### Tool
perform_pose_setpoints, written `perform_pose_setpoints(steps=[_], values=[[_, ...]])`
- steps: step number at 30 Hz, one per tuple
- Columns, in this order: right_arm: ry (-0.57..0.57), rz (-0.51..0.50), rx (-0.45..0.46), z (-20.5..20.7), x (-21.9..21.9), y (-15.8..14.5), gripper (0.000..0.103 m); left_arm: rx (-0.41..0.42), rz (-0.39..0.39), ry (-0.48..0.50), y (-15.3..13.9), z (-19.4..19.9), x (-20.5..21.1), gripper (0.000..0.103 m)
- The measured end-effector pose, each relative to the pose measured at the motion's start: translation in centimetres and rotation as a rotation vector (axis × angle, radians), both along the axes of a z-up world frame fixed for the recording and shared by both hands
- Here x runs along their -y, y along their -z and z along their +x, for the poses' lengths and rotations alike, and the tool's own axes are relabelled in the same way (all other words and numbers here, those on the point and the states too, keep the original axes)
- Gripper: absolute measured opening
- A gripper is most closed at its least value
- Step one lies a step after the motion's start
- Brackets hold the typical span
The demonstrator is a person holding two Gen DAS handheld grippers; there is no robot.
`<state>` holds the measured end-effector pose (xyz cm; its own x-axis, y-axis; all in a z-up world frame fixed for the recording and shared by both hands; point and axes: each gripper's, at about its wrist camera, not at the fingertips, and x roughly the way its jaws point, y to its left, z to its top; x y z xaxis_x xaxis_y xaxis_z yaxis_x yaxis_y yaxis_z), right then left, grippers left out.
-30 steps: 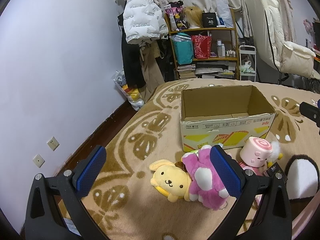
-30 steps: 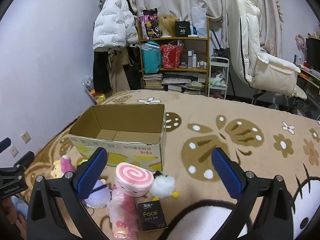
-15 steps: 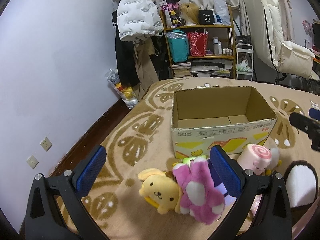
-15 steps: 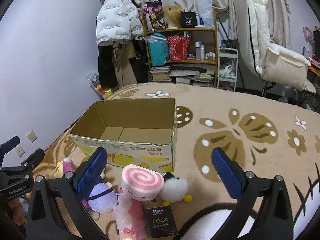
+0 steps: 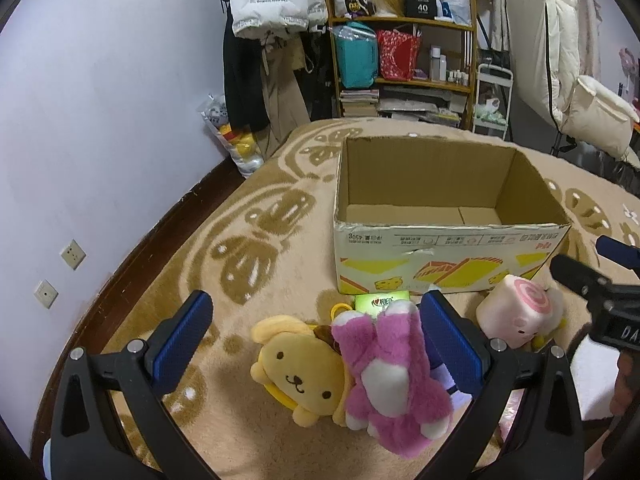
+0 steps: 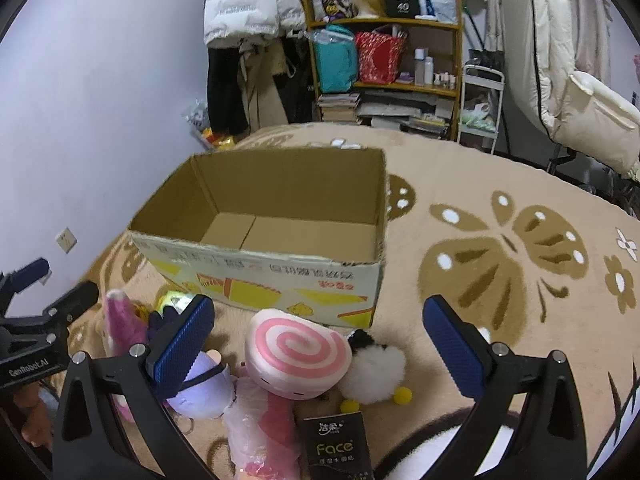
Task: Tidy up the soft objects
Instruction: 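Lower the left tool onto the pink bunny while the right tool approaches the swirl cushion, then close the left tool on the pink bunny while the right tool grasps the swirl cushion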
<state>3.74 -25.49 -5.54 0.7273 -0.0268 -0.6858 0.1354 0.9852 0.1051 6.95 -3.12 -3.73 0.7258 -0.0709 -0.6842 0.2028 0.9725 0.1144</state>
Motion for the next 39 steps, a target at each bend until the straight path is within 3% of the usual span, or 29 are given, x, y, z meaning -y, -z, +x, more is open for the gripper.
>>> perform_pose_setpoints(steps=[9, 19, 25, 32, 34, 36, 39], values=[[-0.025, 0.001, -0.065, 1.6, -0.7, 2.2, 0.103, -0.063, -0.010, 0.028, 1.2, 0.7, 0.8, 0.103], [-0.059, 0.004, -0.158, 2.3, -1.5, 4.3, 0.103, -0.114, 0.053, 0.094, 3.2, 0.4, 2.5, 0.103], [-0.057, 0.014, -0.182, 2.7, -1.3, 5.0, 0.103, -0.181, 0.015, 0.103, 4.5, 0.8, 2.2, 0.101], [-0.072, 0.043, -0.196, 3.0, -0.9, 5.5, 0.102, -0.262, -0.053, 0.105, 5.7, 1.2, 1.7, 0.079], [-0.079, 0.050, -0.207, 3.2, -0.8, 5.7, 0.088, -0.277, -0.079, 0.108, 5.8, 1.2, 1.6, 0.071], [-0.089, 0.054, -0.228, 3.2, -0.9, 6.0, 0.085, -0.295, -0.104, 0.120, 5.9, 1.1, 1.5, 0.061], [-0.098, 0.067, -0.242, 3.3, -1.0, 6.3, 0.076, -0.297, -0.105, 0.125, 5.9, 0.9, 1.7, 0.055]])
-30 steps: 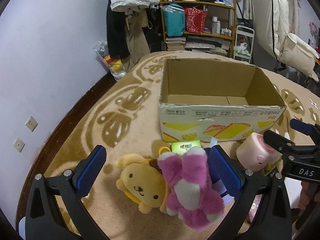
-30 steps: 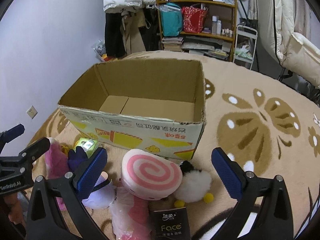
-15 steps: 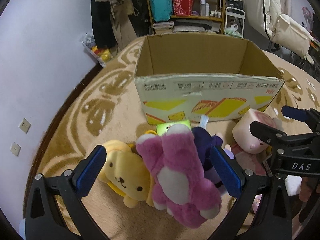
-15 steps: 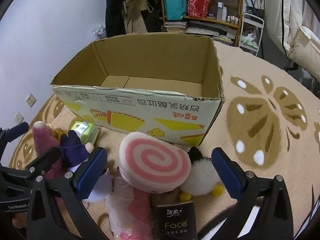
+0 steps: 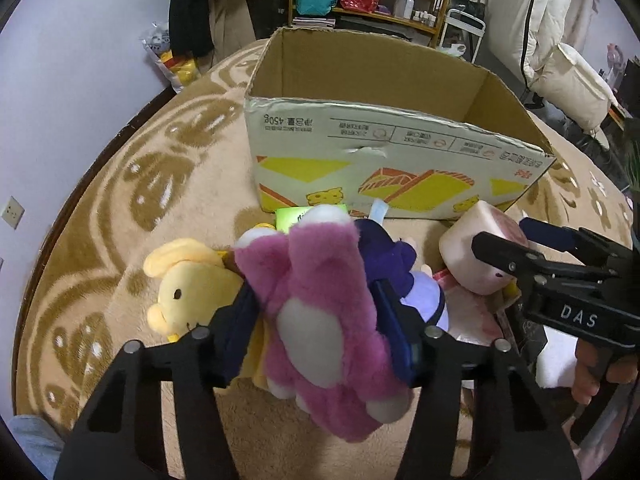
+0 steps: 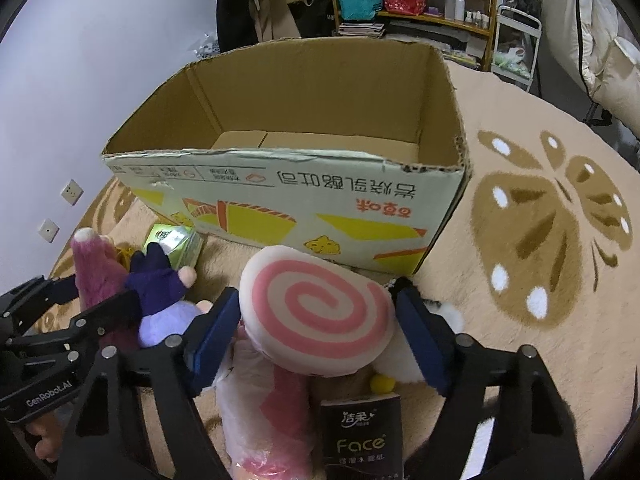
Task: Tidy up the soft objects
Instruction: 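Close the left tool on the pink bunny while the right tool grasps the swirl cushion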
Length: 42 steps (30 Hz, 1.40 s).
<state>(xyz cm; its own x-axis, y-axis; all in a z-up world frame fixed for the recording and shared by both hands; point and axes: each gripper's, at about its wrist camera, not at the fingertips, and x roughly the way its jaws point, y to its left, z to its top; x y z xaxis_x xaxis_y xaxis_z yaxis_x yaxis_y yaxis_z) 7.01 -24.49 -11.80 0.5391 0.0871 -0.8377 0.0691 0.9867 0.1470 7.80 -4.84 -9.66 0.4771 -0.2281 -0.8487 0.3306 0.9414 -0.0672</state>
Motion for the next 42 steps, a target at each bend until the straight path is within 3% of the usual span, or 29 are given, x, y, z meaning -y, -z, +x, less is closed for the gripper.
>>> perform_pose_setpoints(steps=[4, 10, 18, 29, 42], values=[[-0.003, 0.006, 0.003, 0.0, 0.0, 0.0, 0.063, 0.010, -0.005, -0.008, -0.1, -0.1, -0.2, 0.050], [-0.007, 0.038, 0.019, -0.4, 0.2, -0.6, 0.053, 0.040, -0.003, -0.018, -0.7, -0.8, -0.2, 0.047], [-0.041, 0.039, 0.051, -1.0, -0.7, -1.7, 0.051, 0.096, 0.003, -0.040, -1.7, -1.6, -0.7, 0.046], [-0.005, 0.048, 0.114, -2.2, 0.0, -3.4, 0.051, 0.188, 0.015, -0.087, -3.3, -2.4, -1.6, 0.046], [0.073, 0.028, 0.286, -5.0, 1.0, -7.4, 0.047, 0.306, 0.061, -0.098, -5.1, -4.0, -2.0, 0.045]])
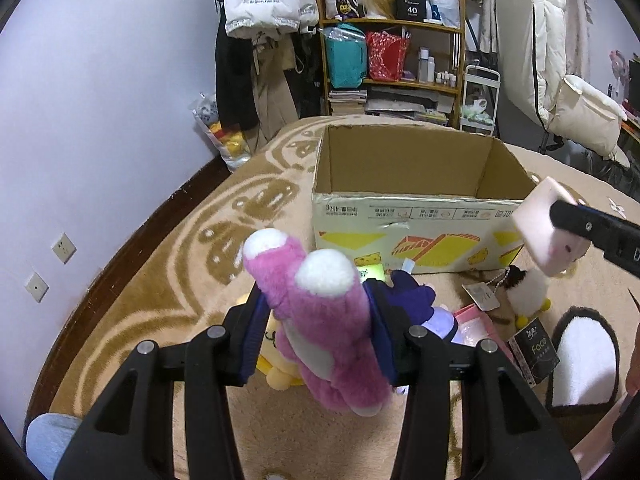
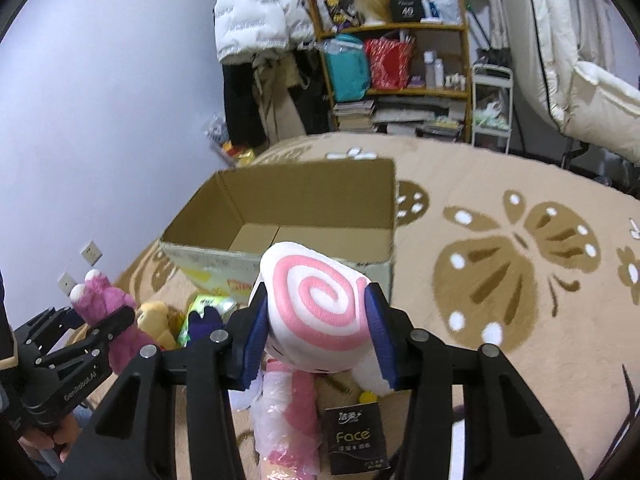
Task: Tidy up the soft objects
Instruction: 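Close the left tool on the pink bunny while the right tool grasps the swirl cushion, then carry the pink bunny and swirl cushion into the box and open both tools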
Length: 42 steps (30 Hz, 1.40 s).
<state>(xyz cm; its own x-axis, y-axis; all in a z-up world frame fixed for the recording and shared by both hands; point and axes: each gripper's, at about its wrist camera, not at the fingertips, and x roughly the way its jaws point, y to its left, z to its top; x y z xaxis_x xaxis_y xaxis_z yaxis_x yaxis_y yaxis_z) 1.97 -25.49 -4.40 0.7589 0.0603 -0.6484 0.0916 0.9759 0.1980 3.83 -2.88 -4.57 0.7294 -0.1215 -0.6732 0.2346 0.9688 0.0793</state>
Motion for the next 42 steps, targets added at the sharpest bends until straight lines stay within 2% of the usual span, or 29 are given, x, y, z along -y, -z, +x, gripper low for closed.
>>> perform_pose_setpoints(steps=[5, 21, 27, 30, 33, 42], values=[[0.041, -0.025, 0.050, -0.7, 0.2, -1.2, 0.042, 0.023, 0.015, -0.003, -0.3, -0.8, -0.1, 0.045], [0.011, -0.053, 0.152, -1.7, -0.4, -2.9, 0.027, 0.059, 0.017, -0.023, -1.2, -1.0, -0.5, 0.045], [0.007, -0.046, 0.193, -1.8, -0.3, -3.9, 0.027, 0.067, -0.002, -0.027, -1.9, -0.8, -0.5, 0.043], [0.007, -0.046, 0.212, -1.5, -0.1, -4.6, 0.026, 0.123, 0.028, -0.020, -2.8, -1.1, 0.0, 0.043], [0.010, -0.051, 0.221, -1.2, 0.0, -4.9, 0.026, 0.148, 0.018, -0.013, -3.9, -0.9, 0.4, 0.043], [0.004, -0.106, 0.219, 1.2, -0.1, -5.2, 0.026, 0.222, 0.043, -0.005, -6.2, 2.1, 1.9, 0.043]])
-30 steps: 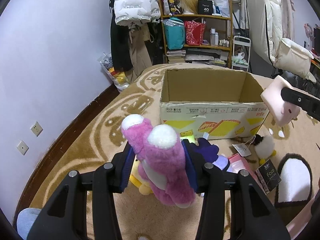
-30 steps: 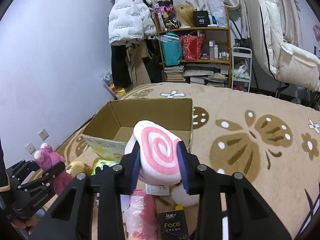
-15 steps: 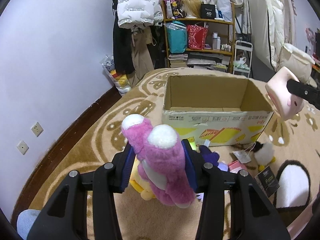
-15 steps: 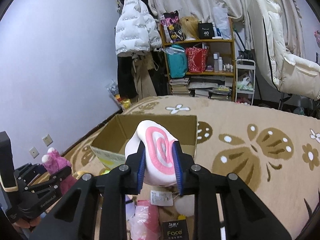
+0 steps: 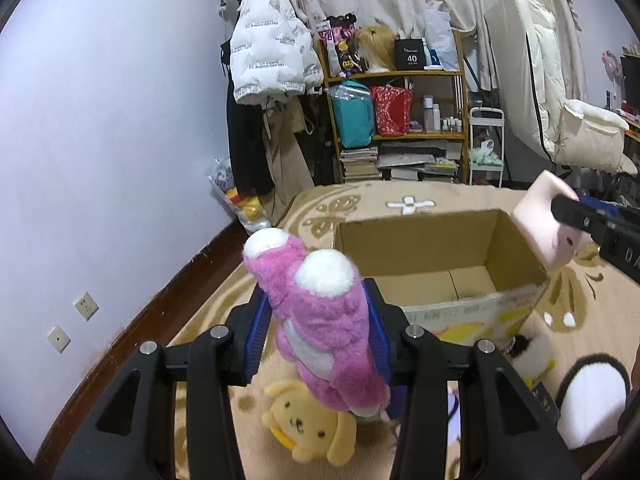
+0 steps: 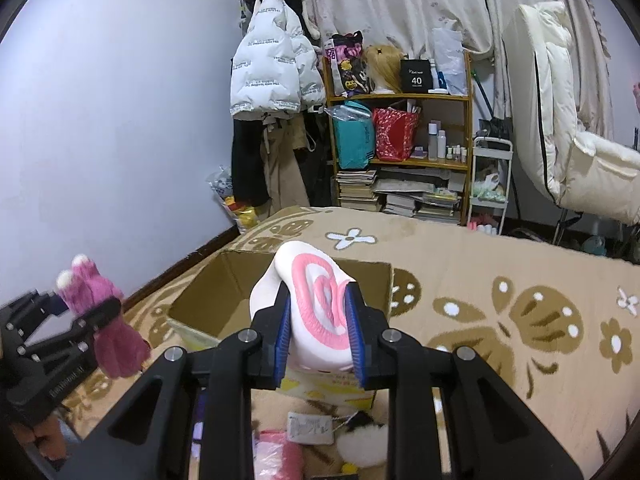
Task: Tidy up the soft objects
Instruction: 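Carry the pink bunny and swirl cushion into the box and open both tools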
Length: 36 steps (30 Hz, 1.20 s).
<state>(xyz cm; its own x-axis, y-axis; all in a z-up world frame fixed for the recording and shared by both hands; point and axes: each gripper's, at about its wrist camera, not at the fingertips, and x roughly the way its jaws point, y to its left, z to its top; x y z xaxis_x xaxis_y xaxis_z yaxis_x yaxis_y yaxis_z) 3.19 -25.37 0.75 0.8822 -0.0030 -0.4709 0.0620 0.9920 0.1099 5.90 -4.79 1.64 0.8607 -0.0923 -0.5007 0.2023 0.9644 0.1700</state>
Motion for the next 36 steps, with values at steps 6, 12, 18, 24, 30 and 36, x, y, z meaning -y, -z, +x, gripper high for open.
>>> perform_pose_setpoints(steps=[6, 12, 18, 24, 30, 36], values=[[0.014, -0.033, 0.002, 2.3, 0.2, 0.0, 0.026, 0.022, 0.003, -0.005, -0.6, 2.6, 0.6, 0.043], [0.011, -0.046, -0.005, 4.3, 0.5, 0.0, 0.026, 0.017, 0.003, 0.005, -0.4, 5.3, 1.0, 0.043], [0.005, -0.071, -0.021, 6.8, 0.8, 0.6, 0.027, 0.025, 0.027, 0.023, -0.2, 7.6, 2.3, 0.043], [0.000, -0.078, -0.036, 8.8, 1.3, 1.8, 0.027, 0.013, 0.003, 0.046, 0.0, 9.6, 3.4, 0.043], [-0.013, -0.052, -0.041, 10.2, 2.0, 2.5, 0.027, -0.034, 0.001, 0.098, 1.4, 10.6, 5.2, 0.043], [-0.027, -0.027, -0.061, 10.7, 2.2, 3.4, 0.028, -0.100, 0.019, 0.130, 3.7, 11.0, 6.6, 0.044]])
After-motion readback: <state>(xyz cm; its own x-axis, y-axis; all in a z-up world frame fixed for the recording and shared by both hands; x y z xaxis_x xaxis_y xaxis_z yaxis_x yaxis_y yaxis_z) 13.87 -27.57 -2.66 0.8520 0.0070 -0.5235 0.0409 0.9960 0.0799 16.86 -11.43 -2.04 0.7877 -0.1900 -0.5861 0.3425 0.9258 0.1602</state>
